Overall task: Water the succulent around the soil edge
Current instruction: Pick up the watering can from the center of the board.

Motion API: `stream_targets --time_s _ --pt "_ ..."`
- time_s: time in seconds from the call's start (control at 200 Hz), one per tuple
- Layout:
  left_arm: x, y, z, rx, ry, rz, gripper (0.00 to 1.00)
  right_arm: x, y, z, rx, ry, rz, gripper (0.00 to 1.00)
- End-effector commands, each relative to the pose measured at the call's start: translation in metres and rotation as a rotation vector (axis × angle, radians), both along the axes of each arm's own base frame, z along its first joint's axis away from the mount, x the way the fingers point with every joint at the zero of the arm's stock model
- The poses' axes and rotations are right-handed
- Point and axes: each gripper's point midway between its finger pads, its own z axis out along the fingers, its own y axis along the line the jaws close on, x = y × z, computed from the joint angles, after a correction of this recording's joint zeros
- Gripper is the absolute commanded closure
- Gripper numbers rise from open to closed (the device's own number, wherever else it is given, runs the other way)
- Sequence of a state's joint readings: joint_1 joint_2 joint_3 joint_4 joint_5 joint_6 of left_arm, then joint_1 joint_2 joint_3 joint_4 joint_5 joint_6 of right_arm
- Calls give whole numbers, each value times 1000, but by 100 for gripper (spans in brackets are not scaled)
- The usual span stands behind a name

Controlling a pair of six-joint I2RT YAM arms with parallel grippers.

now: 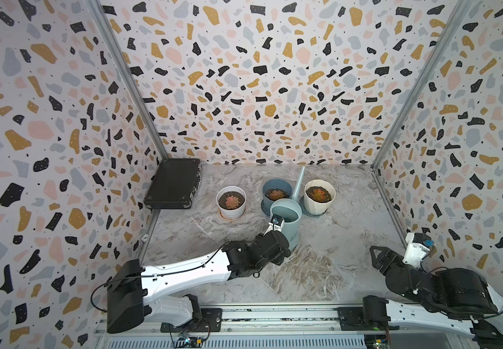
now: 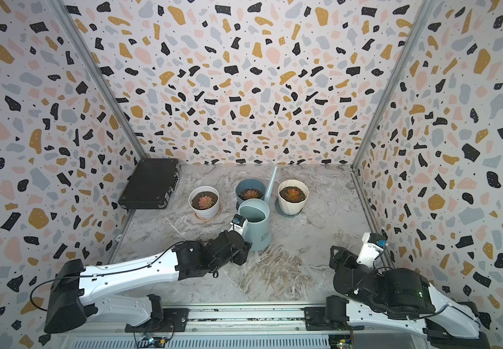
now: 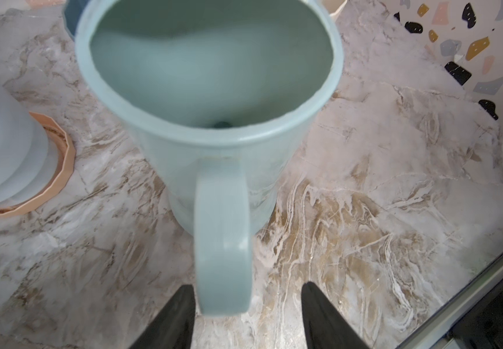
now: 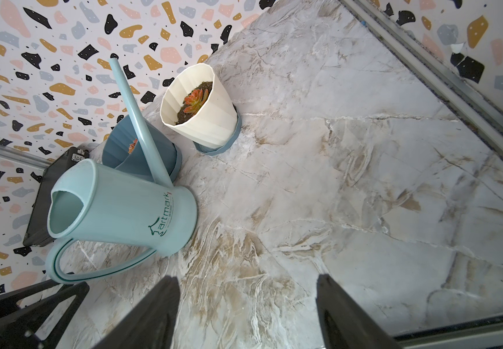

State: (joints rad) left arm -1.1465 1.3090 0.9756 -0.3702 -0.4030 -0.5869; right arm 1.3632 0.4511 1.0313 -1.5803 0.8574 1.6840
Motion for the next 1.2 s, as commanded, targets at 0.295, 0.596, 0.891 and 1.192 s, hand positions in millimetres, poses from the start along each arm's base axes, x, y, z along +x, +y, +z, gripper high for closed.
stream_targets --time_s 0.295,0.596,0.891,1.192 --pt "20 -7 4 11 -40 33 73 -6 -41 -9 -214 19 -8 25" --pt "18 12 28 57 -93 -2 100 -5 -42 -3 -224 1 12 26" --pt "-5 88 69 240 -48 -56 100 -1 -38 21 -376 -45 126 25" --pt "-30 180 116 403 17 40 100 1 -37 35 -482 -81 217 25"
